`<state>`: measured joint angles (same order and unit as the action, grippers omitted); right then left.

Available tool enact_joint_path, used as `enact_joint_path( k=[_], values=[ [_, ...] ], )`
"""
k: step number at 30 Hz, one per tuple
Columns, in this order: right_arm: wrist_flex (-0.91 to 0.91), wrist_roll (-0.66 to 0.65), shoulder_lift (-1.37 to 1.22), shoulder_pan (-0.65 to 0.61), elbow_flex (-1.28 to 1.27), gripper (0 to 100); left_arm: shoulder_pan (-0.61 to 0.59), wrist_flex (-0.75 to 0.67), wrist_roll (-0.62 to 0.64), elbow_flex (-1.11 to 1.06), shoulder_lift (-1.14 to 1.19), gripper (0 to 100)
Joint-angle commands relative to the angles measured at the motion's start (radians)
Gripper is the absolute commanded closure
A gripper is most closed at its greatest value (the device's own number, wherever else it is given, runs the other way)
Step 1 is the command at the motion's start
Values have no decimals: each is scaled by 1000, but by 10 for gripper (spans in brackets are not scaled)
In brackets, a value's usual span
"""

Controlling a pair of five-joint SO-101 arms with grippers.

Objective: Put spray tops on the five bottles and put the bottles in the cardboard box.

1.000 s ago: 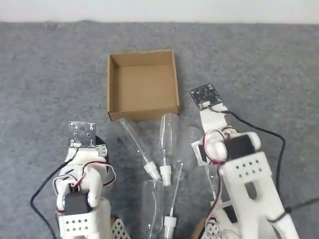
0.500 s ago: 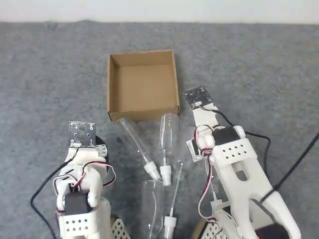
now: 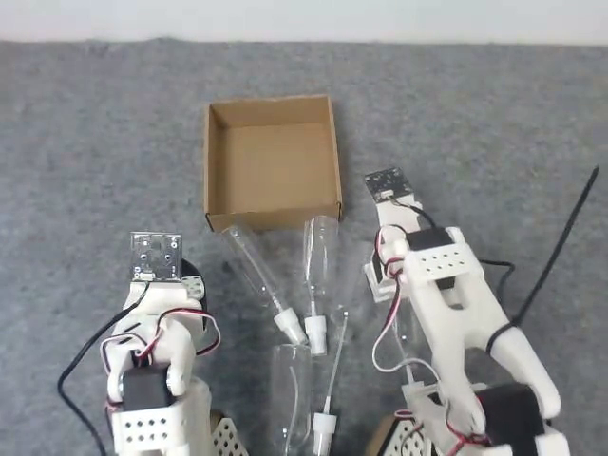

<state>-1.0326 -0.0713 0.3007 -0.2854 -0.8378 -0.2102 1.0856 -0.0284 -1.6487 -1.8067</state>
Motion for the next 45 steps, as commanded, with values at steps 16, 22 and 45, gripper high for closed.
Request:
enact_joint_path(
  k=[16,22,45],
  values=[
    [-85,129,117,114,124,990,-5,-20,-9,35,-17,984],
    [-51,344,170,114,123,989,-5,-20,-9,35,-17,984],
    [31,606,177,197,124,991,-5,-20,-9,35,-17,984]
  ],
)
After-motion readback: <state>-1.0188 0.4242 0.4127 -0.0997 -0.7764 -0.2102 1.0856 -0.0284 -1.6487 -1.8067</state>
